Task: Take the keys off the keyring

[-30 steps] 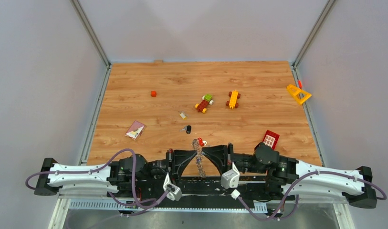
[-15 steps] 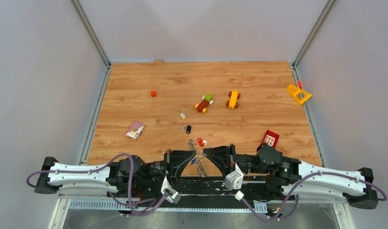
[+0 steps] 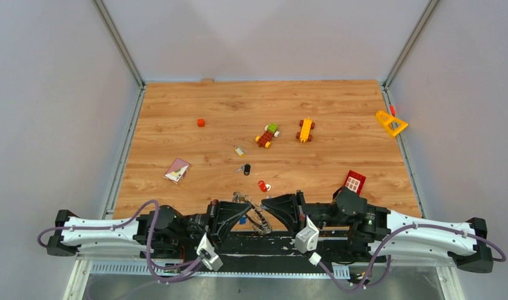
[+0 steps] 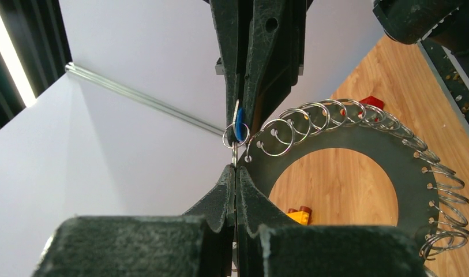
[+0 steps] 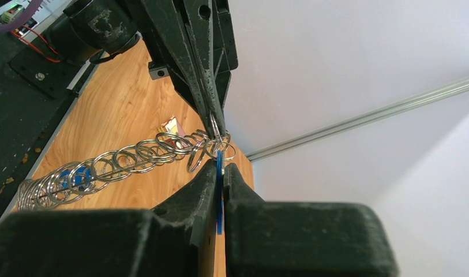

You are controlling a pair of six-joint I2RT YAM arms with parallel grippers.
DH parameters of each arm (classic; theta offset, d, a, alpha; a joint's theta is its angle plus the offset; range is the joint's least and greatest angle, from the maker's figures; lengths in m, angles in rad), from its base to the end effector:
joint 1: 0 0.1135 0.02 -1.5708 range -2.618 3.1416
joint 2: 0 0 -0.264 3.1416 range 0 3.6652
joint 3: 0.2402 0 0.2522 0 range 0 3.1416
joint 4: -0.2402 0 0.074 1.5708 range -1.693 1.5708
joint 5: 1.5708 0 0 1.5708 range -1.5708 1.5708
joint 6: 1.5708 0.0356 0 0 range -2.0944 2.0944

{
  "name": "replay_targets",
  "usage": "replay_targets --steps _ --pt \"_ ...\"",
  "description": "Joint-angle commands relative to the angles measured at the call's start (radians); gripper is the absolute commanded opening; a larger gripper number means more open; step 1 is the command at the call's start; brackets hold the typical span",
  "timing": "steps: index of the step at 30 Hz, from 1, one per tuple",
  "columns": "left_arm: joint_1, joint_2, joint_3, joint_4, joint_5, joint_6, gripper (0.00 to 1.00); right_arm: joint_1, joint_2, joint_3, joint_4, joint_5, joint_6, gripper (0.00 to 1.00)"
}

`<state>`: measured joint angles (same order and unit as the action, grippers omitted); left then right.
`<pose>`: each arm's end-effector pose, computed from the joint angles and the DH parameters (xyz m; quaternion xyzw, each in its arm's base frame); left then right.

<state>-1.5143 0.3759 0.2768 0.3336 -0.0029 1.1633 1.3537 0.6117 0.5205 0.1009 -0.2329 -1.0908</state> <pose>0.0075 -0.1305 0.2714 0.6027 0.1435 -0.1362 0.7731 0.0269 0.1599 0.3036 -0.6851 0.1611 0.1736 0.6889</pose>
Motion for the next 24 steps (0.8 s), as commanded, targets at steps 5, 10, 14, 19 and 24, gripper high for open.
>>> replay_targets --steps 5,10,14,19,24 --pt "0.002 -0.002 -0.012 0.116 -0.046 -0.163 0.00 -0.004 0.016 0.019 0.186 -0.058 0.039 0.00" --pt "0.003 0.002 -0.029 0.162 -0.054 -0.262 0.00 -0.002 0.014 0.024 0.194 -0.059 0.038 0.00" --pt "0.003 0.001 -0.062 0.234 -0.068 -0.340 0.00 -0.002 -0.004 0.023 0.197 -0.064 0.040 0.00" --pt "0.003 0.010 -0.088 0.322 -0.072 -0.432 0.00 -0.003 -0.019 0.025 0.194 -0.071 0.045 0.00" --pt "0.003 0.042 -0.103 0.421 -0.069 -0.542 0.00 -0.002 -0.021 0.030 0.187 -0.082 0.045 0.00"
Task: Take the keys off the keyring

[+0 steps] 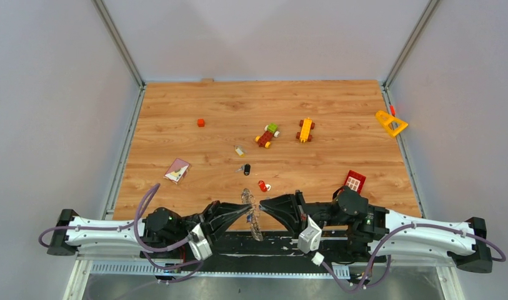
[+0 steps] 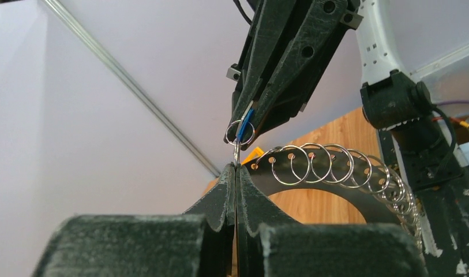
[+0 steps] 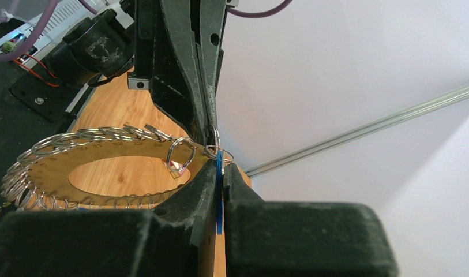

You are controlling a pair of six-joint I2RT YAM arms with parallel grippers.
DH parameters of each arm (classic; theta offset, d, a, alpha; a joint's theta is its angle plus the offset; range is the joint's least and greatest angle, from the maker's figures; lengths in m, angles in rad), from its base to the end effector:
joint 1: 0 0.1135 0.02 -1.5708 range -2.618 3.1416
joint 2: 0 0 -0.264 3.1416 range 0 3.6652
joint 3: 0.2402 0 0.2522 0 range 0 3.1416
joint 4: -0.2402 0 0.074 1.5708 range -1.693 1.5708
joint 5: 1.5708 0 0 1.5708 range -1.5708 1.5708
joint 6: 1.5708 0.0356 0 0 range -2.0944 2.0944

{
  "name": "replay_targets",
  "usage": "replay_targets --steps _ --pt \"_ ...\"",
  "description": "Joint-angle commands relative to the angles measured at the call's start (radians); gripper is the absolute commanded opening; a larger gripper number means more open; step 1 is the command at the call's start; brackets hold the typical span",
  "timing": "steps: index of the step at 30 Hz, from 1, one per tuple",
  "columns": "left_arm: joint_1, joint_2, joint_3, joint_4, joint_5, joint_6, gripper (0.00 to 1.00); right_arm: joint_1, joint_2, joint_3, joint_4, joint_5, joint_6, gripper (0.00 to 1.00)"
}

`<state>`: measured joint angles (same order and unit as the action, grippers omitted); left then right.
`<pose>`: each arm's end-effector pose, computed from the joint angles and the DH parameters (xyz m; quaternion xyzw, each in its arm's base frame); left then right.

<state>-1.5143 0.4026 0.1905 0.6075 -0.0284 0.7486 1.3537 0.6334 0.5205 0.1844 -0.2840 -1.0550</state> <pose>0.0084 -0.1301 0.2662 0.4967 0.2465 -0.3036 0.7748 0.0259 0.1635 0.3095 -0.6669 0.1450 0.2032 0.7021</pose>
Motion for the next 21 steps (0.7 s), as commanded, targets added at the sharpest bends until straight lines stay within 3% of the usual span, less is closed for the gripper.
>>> replay_targets --steps 1,13,21 --pt "0.003 0.023 -0.019 0.166 -0.041 -0.147 0.00 -0.002 -0.043 0.031 0.104 -0.032 0.010 0.00" --pt "0.003 0.122 -0.115 0.563 0.000 -0.345 0.00 -0.003 -0.057 0.038 0.081 -0.046 0.006 0.00" --pt "0.003 0.224 -0.181 0.789 0.092 -0.281 0.00 -0.003 -0.054 0.037 0.080 -0.077 0.032 0.00"
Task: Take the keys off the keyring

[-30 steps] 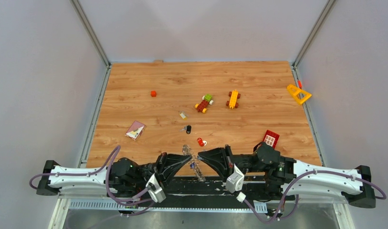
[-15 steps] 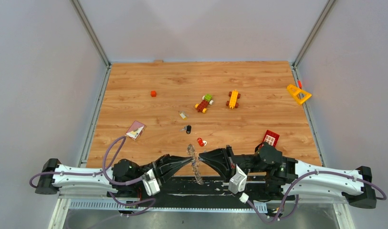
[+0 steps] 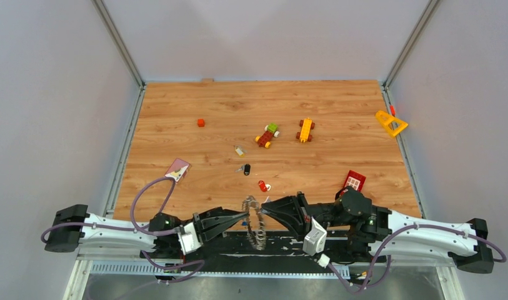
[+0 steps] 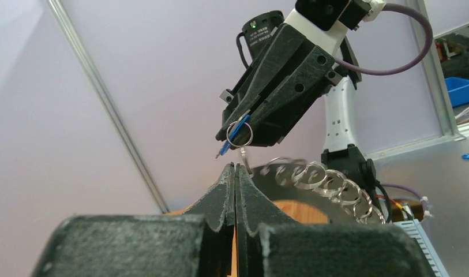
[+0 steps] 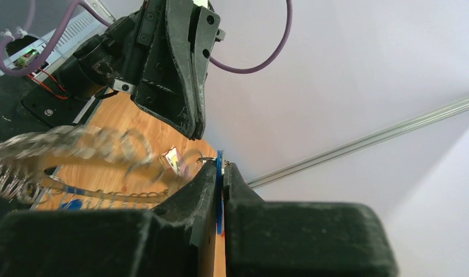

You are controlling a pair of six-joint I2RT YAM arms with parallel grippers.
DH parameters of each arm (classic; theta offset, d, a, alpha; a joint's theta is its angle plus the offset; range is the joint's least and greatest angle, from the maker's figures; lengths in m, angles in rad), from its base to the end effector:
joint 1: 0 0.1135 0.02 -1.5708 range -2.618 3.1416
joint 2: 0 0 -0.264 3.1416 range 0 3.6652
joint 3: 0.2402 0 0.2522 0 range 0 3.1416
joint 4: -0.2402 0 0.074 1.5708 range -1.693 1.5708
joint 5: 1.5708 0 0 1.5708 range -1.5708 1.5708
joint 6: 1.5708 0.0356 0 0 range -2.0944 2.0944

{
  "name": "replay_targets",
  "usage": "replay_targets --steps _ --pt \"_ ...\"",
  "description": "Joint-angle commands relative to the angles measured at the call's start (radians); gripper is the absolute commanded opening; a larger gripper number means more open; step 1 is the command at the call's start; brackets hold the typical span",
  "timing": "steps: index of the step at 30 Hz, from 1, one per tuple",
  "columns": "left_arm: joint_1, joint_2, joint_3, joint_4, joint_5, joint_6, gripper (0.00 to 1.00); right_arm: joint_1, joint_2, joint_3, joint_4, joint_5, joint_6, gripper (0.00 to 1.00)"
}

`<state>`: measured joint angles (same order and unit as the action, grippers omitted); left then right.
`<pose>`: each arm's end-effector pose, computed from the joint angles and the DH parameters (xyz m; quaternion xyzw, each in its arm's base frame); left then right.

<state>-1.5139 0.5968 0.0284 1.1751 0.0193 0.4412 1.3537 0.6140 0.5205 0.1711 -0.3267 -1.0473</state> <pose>0.0067 -0.1302 0.2431 0.3891 0.2521 -0.4566 0.7593 0.0235 0.1598 0.3108 -0.6679 0.1312 0.2197 0.6989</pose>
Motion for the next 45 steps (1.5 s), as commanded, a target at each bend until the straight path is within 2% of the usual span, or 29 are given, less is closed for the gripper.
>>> replay_targets --steps 1,6,14,24,28,33,45 --pt "0.003 0.042 -0.019 0.239 0.056 0.047 0.00 -0.002 -0.034 0.036 0.096 -0.038 0.031 0.00" --pt "0.003 0.073 -0.050 0.272 0.102 0.130 0.00 -0.002 -0.040 0.017 0.117 -0.037 0.048 0.00" --pt "0.003 0.018 -0.033 0.134 0.106 0.101 0.00 -0.002 -0.054 0.033 0.075 -0.011 0.028 0.00" --pt "0.003 -0.101 0.185 -0.317 -0.015 -0.118 0.33 -0.002 -0.044 0.058 -0.013 0.021 -0.011 0.00" --pt "0.003 -0.089 0.259 -0.449 -0.052 -0.213 0.39 -0.002 -0.042 0.056 -0.031 0.036 -0.036 0.00" --pt "0.003 -0.060 0.289 -0.489 -0.035 -0.275 0.41 -0.003 -0.042 0.059 -0.031 0.041 -0.052 0.00" --pt "0.003 -0.011 0.285 -0.516 -0.106 -0.404 0.45 -0.002 -0.049 0.062 -0.018 0.053 -0.067 0.00"
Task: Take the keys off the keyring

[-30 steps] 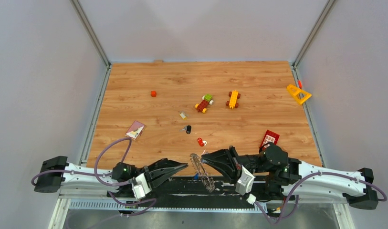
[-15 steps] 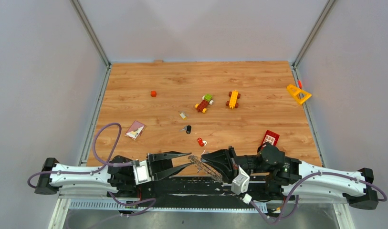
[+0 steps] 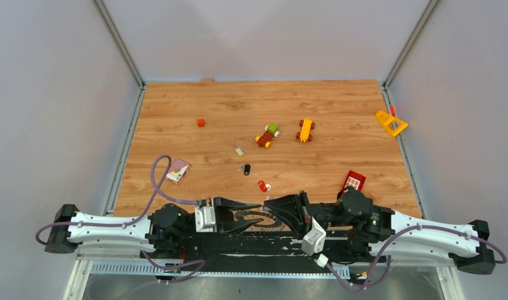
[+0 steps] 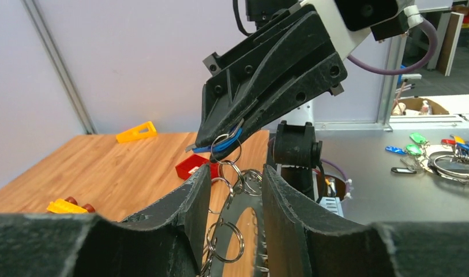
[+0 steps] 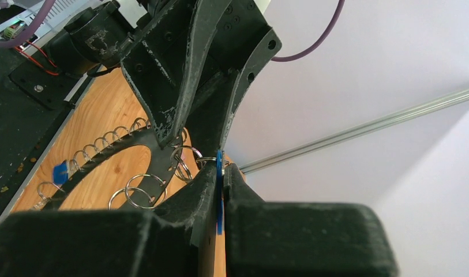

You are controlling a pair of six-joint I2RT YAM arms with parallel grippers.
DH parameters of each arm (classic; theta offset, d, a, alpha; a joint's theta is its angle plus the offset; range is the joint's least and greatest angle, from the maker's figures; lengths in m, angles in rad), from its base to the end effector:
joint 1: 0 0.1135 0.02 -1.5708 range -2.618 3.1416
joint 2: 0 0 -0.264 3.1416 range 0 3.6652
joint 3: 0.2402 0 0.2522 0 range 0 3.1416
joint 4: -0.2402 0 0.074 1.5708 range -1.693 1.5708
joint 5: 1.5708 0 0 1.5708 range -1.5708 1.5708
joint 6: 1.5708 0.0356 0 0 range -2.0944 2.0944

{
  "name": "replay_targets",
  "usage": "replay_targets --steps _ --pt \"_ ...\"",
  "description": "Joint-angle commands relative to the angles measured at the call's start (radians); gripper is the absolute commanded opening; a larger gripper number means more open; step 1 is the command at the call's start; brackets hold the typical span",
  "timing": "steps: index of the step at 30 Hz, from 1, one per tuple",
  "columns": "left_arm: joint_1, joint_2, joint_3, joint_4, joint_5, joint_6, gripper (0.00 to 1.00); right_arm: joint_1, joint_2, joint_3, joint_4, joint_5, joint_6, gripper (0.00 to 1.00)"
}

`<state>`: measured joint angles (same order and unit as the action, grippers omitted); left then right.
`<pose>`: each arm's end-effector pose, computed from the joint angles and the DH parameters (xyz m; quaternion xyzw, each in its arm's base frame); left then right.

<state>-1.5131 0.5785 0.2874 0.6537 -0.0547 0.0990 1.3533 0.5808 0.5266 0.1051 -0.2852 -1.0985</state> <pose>0.0108 -0.1529 0.2839 0.3941 0.4094 -0.5226 0.6356 0.0237 0.1537 0.3105 -0.6766 0.1336 0.1883 0.6993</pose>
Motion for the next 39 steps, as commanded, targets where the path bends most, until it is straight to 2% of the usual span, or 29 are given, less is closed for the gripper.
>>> replay_targets --steps 1,3,7,9,11,14,18,27,35,38,39 --pt "0.002 0.009 0.026 0.004 -0.035 -0.062 0.45 -0.002 -0.016 0.056 0.048 0.012 -0.017 0.00" --pt "0.002 0.011 0.027 0.001 -0.044 -0.062 0.42 -0.002 -0.016 0.057 0.048 0.012 -0.019 0.00" --pt "0.001 0.018 0.033 -0.017 -0.068 -0.058 0.27 -0.002 -0.018 0.058 0.047 0.010 -0.019 0.00" --pt "0.002 0.021 0.037 -0.022 -0.080 -0.055 0.24 -0.002 -0.016 0.058 0.047 0.009 -0.019 0.00" --pt "0.002 0.022 0.042 -0.023 -0.088 -0.051 0.24 -0.002 -0.014 0.058 0.045 0.008 -0.019 0.00" --pt "0.002 0.026 0.044 -0.021 -0.094 -0.046 0.36 -0.003 -0.009 0.058 0.040 0.010 -0.020 0.00" --pt "0.002 0.029 0.050 -0.026 -0.093 -0.043 0.38 -0.003 -0.009 0.058 0.032 0.026 -0.021 0.00" --pt "0.002 0.029 0.062 -0.032 -0.094 -0.043 0.37 -0.002 0.004 0.059 0.001 0.077 -0.038 0.00" --pt "0.002 0.020 0.064 -0.051 -0.117 -0.046 0.21 -0.002 0.002 0.055 -0.012 0.090 -0.040 0.00" --pt "0.002 0.025 0.066 -0.064 -0.130 -0.045 0.21 0.000 0.000 0.055 -0.009 0.088 -0.041 0.00" --pt "0.002 0.027 0.067 -0.069 -0.135 -0.047 0.25 -0.002 0.000 0.056 -0.008 0.088 -0.041 0.00"
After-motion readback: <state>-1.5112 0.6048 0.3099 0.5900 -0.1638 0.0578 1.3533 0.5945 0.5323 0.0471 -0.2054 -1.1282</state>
